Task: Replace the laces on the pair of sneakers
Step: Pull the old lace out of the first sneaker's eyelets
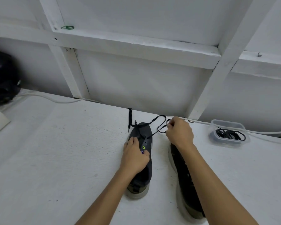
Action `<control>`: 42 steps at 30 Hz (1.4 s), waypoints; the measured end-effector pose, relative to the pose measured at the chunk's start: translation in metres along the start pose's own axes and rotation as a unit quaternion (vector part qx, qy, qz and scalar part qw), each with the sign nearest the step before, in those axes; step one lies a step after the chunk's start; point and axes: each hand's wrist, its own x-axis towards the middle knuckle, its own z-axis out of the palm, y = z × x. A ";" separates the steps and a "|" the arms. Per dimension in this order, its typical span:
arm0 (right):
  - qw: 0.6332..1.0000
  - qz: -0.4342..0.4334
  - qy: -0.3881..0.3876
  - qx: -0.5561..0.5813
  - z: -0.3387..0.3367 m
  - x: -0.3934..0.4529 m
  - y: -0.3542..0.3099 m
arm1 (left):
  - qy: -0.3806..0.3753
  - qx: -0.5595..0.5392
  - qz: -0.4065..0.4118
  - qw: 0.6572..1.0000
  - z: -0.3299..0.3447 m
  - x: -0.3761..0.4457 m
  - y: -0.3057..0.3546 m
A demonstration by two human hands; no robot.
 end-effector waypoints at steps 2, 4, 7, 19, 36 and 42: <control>0.994 -0.062 -0.084 -0.043 0.004 -0.006 0.001 | 0.002 0.001 -0.001 1.000 0.001 0.000 0.000; 0.981 -0.123 -0.149 -0.023 0.009 -0.014 -0.003 | 0.005 0.007 -0.001 1.000 0.001 0.001 0.001; 0.972 -0.139 -0.186 -0.012 0.017 -0.020 -0.008 | 0.003 0.008 -0.004 1.000 0.000 0.002 0.000; 0.988 0.031 -0.069 -0.138 0.003 -0.008 0.005 | 0.005 0.005 -0.004 1.000 -0.002 -0.001 0.003; 0.998 0.000 -0.045 -0.043 0.008 -0.019 -0.003 | -0.003 -0.012 -0.010 1.000 -0.002 0.000 0.000; 0.985 -0.055 -0.150 -0.060 0.016 -0.026 0.002 | 0.043 -0.065 0.012 0.997 -0.018 0.012 -0.006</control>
